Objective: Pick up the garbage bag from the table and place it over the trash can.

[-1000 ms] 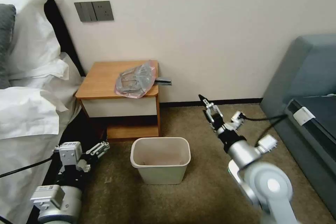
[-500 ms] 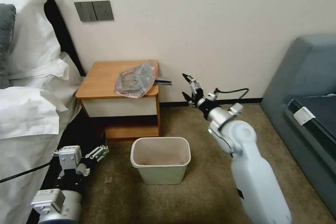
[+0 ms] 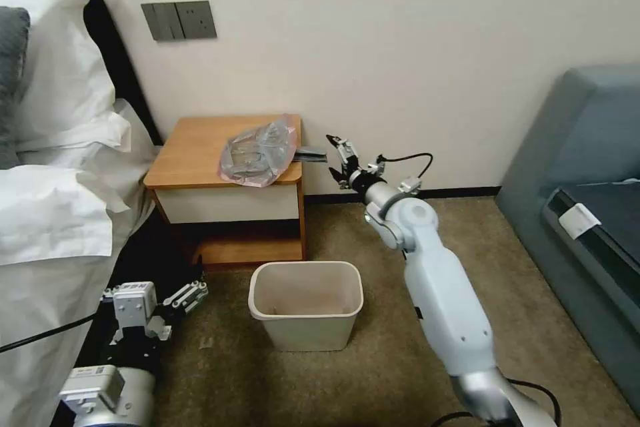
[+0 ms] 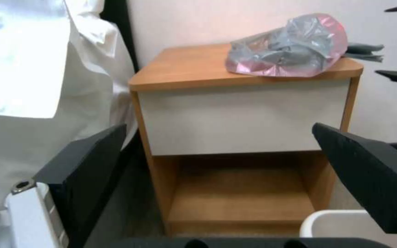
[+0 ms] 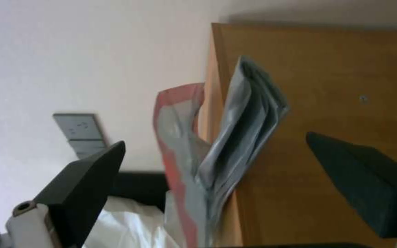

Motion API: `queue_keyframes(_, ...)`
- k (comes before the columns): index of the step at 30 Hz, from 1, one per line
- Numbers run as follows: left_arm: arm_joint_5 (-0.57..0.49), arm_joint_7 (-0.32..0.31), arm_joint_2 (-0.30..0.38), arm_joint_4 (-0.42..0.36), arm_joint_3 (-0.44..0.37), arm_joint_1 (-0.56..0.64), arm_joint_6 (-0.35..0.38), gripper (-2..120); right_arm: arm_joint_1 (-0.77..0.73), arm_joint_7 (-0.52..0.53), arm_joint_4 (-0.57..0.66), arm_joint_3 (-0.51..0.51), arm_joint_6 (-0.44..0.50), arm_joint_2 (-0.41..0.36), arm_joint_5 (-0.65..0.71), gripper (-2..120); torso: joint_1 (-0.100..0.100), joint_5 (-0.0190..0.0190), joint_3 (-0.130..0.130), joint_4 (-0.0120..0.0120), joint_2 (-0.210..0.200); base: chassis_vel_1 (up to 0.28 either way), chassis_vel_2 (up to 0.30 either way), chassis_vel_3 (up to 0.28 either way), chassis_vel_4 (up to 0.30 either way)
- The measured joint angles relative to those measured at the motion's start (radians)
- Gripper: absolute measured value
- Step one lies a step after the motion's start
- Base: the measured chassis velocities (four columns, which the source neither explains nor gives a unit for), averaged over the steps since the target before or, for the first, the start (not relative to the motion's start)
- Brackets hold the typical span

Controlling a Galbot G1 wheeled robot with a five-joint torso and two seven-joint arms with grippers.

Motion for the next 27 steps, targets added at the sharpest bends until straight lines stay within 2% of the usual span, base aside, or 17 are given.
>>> queue_keyframes(11, 0.026, 0.009, -0.013, 0.000, 0.005, 0.022, -0.018, 100, 0.063, -0.067, -0.149, 0.004, 0.006, 0.047, -0.062, 99, 0.000, 0.0001, 0.000, 0.0001, 0.000, 0.000, 0.000, 0.000, 0.000)
queue_keyframes(13, 0.030, 0.010, -0.015, 0.000, 0.004, 0.028, -0.021, 100, 0.072, -0.085, -0.176, 0.006, 0.010, 0.049, -0.075, 95, 0.000, 0.0000, 0.000, -0.0001, 0.000, 0.000, 0.000, 0.000, 0.000)
queue_keyframes(16, 0.038, 0.013, -0.019, 0.000, 0.004, 0.037, -0.027, 100, 0.084, -0.117, -0.212, 0.009, 0.022, 0.049, -0.097, 80, 0.000, 0.0001, 0.000, -0.0001, 0.000, 0.000, 0.000, 0.000, 0.000)
queue_keyframes(18, 0.039, 0.014, -0.020, 0.000, 0.005, 0.038, -0.028, 100, 0.084, -0.120, -0.213, 0.008, 0.022, 0.049, -0.099, 77, 0.000, 0.0001, 0.000, -0.0001, 0.000, 0.000, 0.000, 0.000, 0.000)
queue_keyframes(20, 0.043, 0.016, -0.023, 0.000, 0.006, 0.039, -0.031, 100, 0.084, -0.131, -0.213, 0.006, 0.024, 0.049, -0.104, 65, 0.000, 0.0001, 0.000, -0.0002, 0.000, 0.000, 0.000, 0.000, 0.000)
queue_keyframes(21, 0.043, 0.016, -0.023, 0.000, 0.006, 0.039, -0.031, 100, 0.084, -0.131, -0.213, 0.006, 0.024, 0.049, -0.104, 65, 0.000, 0.0001, 0.000, -0.0002, 0.000, 0.000, 0.000, 0.000, 0.000)
queue_keyframes(23, 0.045, 0.017, -0.024, 0.000, 0.007, 0.038, -0.033, 100, 0.084, -0.135, -0.212, 0.006, 0.024, 0.049, -0.105, 54, 0.000, 0.0001, 0.000, -0.0001, 0.000, 0.000, 0.000, 0.000, 0.000)
queue_keyframes(24, 0.045, 0.017, -0.024, 0.000, 0.007, 0.038, -0.033, 100, 0.084, -0.135, -0.212, 0.006, 0.024, 0.049, -0.105, 54, 0.000, 0.0001, 0.000, -0.0001, 0.000, 0.000, 0.000, 0.000, 0.000)
queue_keyframes(27, 0.046, 0.018, -0.024, 0.000, 0.007, 0.037, -0.034, 100, 0.083, -0.137, -0.207, 0.008, 0.025, 0.048, -0.105, 40, 0.000, 0.0001, 0.000, -0.0002, 0.000, 0.000, 0.000, 0.000, 0.000)
